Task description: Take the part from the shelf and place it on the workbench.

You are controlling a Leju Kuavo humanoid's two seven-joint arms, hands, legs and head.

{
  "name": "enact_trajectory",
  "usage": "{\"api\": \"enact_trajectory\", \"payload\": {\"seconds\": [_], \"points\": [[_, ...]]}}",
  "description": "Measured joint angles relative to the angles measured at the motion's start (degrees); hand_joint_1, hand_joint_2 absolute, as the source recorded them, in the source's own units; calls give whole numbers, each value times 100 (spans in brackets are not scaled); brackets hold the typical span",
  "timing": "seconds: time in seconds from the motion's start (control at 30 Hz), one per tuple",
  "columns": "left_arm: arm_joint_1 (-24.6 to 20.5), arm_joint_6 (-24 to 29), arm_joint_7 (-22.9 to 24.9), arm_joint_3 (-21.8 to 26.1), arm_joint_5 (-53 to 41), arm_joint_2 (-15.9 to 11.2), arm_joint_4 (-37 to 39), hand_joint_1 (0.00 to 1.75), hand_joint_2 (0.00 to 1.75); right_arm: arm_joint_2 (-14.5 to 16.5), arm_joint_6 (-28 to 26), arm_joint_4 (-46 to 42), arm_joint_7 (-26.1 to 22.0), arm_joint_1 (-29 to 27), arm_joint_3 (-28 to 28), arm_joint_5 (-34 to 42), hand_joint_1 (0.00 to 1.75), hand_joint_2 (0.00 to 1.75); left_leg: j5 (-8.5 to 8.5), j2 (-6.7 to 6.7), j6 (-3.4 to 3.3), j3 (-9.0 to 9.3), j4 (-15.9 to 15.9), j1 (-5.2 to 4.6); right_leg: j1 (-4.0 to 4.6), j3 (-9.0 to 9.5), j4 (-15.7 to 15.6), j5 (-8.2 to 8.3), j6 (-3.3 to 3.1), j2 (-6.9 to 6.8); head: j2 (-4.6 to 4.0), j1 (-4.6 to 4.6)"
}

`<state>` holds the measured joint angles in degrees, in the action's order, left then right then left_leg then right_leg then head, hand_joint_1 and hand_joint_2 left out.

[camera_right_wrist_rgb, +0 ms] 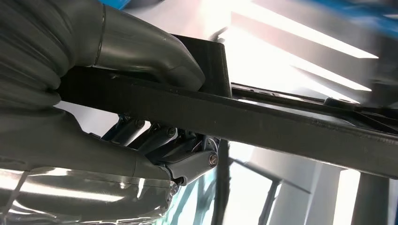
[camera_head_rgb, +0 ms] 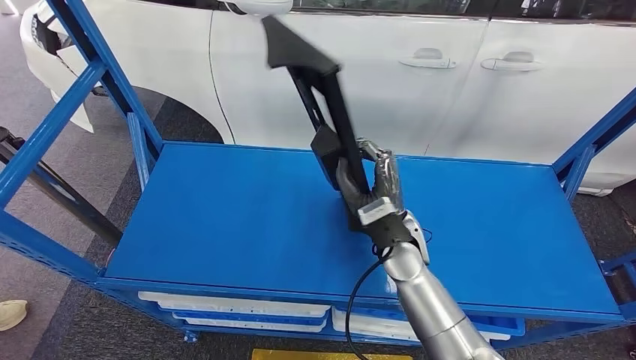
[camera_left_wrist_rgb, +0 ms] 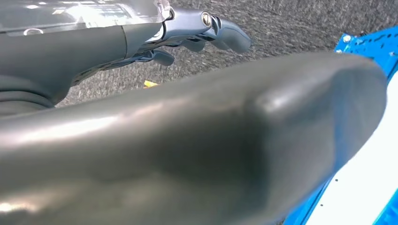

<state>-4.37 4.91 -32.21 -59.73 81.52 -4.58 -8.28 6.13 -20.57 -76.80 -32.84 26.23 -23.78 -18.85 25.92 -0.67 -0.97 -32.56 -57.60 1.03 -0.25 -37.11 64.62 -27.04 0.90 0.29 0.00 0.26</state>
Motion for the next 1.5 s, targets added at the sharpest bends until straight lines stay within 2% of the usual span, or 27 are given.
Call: {"api": "enact_trajectory", "payload": {"seconds": [0.07, 0.17, 0.23, 0.27, 0.33, 0.37, 0.4, 0.43, 0.53, 0.6, 0.7, 0.77, 0.83, 0.87, 0.9, 0.93, 0.97, 1.03, 1.1, 1.2, 1.23, 1.3, 1.37, 1.4, 1.43, 1.47, 1.5], "points": [[-3, -13, 5, 1, 66, -2, 1, 0, 0, -51, 737, -743, -82, -191, 65, 1018, 175, 175, 21, -12, 41, -16, -16, -22, 26, 237, -571, 188, -60, -3, 0, -4], [-9, -89, -115, 26, 125, -21, 3, 0, 0, -93, 1845, -1571, -75, -362, 155, 2268, 175, 175, 47, -9, 132, -28, -16, -32, 33, 272, -689, 184, -118, -5, 0, -7], [-20, -218, -252, 85, 141, -33, 4, 0, 0, -101, 2440, -1984, -108, -512, 201, 2840, 175, 175, 183, 14, 194, -83, -189, -28, 5, 315, -737, 188, -168, -22, -1, -13], [-27, -278, -317, 119, 147, -40, 6, 0, 0, -101, 2711, -2168, -161, -590, 210, 3053, 175, 175, 327, 26, 220, -184, -429, -23, -4, 336, -756, 188, -191, -33, -1, -18], [-29, -326, -426, 162, 153, -48, 12, 0, 0, -101, 3221, -2483, -311, -764, 214, 3375, 175, 175, 677, 37, 260, -526, -1180, -19, 7, 354, -757, 173, -226, -45, -1, -25], [-22, -319, -463, 169, 154, -51, 17, 0, 0, -101, 3429, -2614, -384, -867, 214, 3480, 175, 175, 771, 37, 269, -677, -1487, -18, 13, 365, -756, 166, -234, -46, -1, -25], [-13, -304, -485, 170, 154, -51, 20, 0, 0, -101, 3584, -2729, -444, -976, 214, 3553, 175, 175, 768, 37, 271, -754, -1631, -18, 18, 377, -755, 157, -239, -45, -1, -25], [-6, -290, -496, 170, 154, -51, 23, 0, 0, -101, 3691, -2830, -489, -1072, 214, 3600, 175, 175, 642, 37, 262, -712, -1524, -19, 21, 395, -753, 147, -240, -42, 0, -25], [-10, -255, -505, 170, 154, -52, 31, 0, 0, -101, 3849, -3084, -554, -1233, 214, 3670, 175, 175, 78, 36, 186, -187, -398, -34, 38, 444, -727, 115, -212, -24, 0, -24], [-23, -231, -515, 170, 154, -53, 33, 0, 0, -101, 3968, -3204, -584, -1288, 216, 3719, 175, 175, -13, 30, 132, -27, -43, -59, 54, 431, -706, 113, -166, -19, 0, -21], [-25, -204, -534, 169, 153, -51, 34, 0, 0, -102, 4102, -3341, -597, -1337, 214, 3753, 175, 175, -57, 31, 51, -43, 2, -44, 58, 397, -669, 83, -87, -22, 0, -20], [-34, -196, -540, 164, 150, -49, 35, 0, 0, -108, 4115, -3421, -588, -1337, 214, 3758, 175, 175, -114, 42, -21, -71, 44, -13, 44, 272, -330, -212, -28, -20, 0, -1], [-41, -190, -543, 155, 147, -49, 35, 0, 0, -128, 4113, -3461, -556, -1335, 213, 3750, 175, 175, -158, 48, -51, -128, 44, -18, 7, -2, 414, -672, 25, -19, 0, 16], [-41, -186, -543, 149, 146, -49, 35, 0, 0, -143, 4110, -3464, -535, -1335, 213, 3744, 175, 175, -181, 50, -51, -162, 40, -21, -11, -121, 759, -824, 47, -20, 0, 16], [-41, -181, -543, 145, 146, -49, 35, 0, 0, -159, 4108, -3463, -514, -1332, 212, 3739, 175, 175, -205, 50, -47, -196, 34, -22, -27, -160, 936, -868, 63, -21, 0, 16], [-42, -177, -543, 142, 145, -48, 35, 0, 0, -172, 4104, -3463, -498, -1327, 211, 3738, 175, 175, -227, 49, -37, -232, 24, -22, -44, -82, 874, -798, 74, -23, 0, 16], [-42, -174, -542, 138, 145, -48, 35, 0, 0, -182, 4102, -3462, -489, -1316, 210, 3736, 175, 175, -248, 46, -25, -266, 9, -21, -59, 111, 585, -647, 78, -24, 0, 16], [-44, -167, -541, 133, 145, -45, 35, 0, 0, -191, 4101, -3463, -483, -1282, 205, 3734, 175, 175, -287, 37, 19, -326, -26, -24, -67, 619, -251, -358, 62, -23, 0, 14], [-48, -154, -540, 127, 145, -44, 35, 0, 0, -203, 4096, -3462, -479, -1243, 197, 3737, 175, 175, -335, 30, 90, -357, -43, -29, -37, 835, -670, -247, 12, -15, 0, 13], [-49, -127, -535, 110, 146, -43, 35, 0, 0, -234, 4048, -3451, -465, -1193, 147, 3812, 175, 175, -401, 29, 204, -390, -30, -23, -22, 764, -727, -169, -106, -20, 0, 8], [-47, -119, -532, 105, 146, -43, 35, 0, 0, -243, 4030, -3446, -461, -1179, 122, 3848, 175, 175, -314, 31, 230, -427, -97, -16, -30, 731, -742, -118, -155, -29, 0, 4], [-48, -103, -515, 101, 147, -44, 35, 0, 0, -259, 4010, -3437, -456, -1161, 89, 3923, 175, 175, 119, 35, 264, -598, -569, 1, -35, 638, -770, -12, -225, -48, 0, -7], [-50, -87, -490, 98, 147, -44, 35, 0, 0, -275, 4002, -3422, -438, -1158, 81, 3995, 175, 175, 598, 36, 290, -819, -1333, 1, -7, 514, -764, 78, -253, -55, 0, -15], [-48, -83, -476, 96, 147, -44, 35, 0, 0, -286, 3998, -3411, -423, -1158, 80, 4022, 175, 175, 700, 36, 293, -854, -1597, 1, 11, 451, -758, 122, -259, -58, 0, -15], [-46, -80, -459, 94, 147, -44, 35, 0, 0, -297, 3991, -3397, -410, -1157, 81, 4036, 175, 175, 680, 36, 285, -787, -1652, 1, 28, 393, -751, 161, -262, -60, -1, -15], [-45, -77, -433, 90, 148, -44, 35, 0, 0, -309, 3975, -3383, -403, -1157, 81, 4036, 175, 175, 569, 36, 263, -600, -1472, -2, 45, 342, -744, 197, -262, -60, -1, -15], [-47, -73, -401, 85, 149, -44, 35, 0, 0, -319, 3947, -3372, -409, -1156, 81, 4019, 175, 175, 424, 36, 226, -313, -1093, -11, 61, 302, -736, 229, -258, -59, -1, -15]]}}
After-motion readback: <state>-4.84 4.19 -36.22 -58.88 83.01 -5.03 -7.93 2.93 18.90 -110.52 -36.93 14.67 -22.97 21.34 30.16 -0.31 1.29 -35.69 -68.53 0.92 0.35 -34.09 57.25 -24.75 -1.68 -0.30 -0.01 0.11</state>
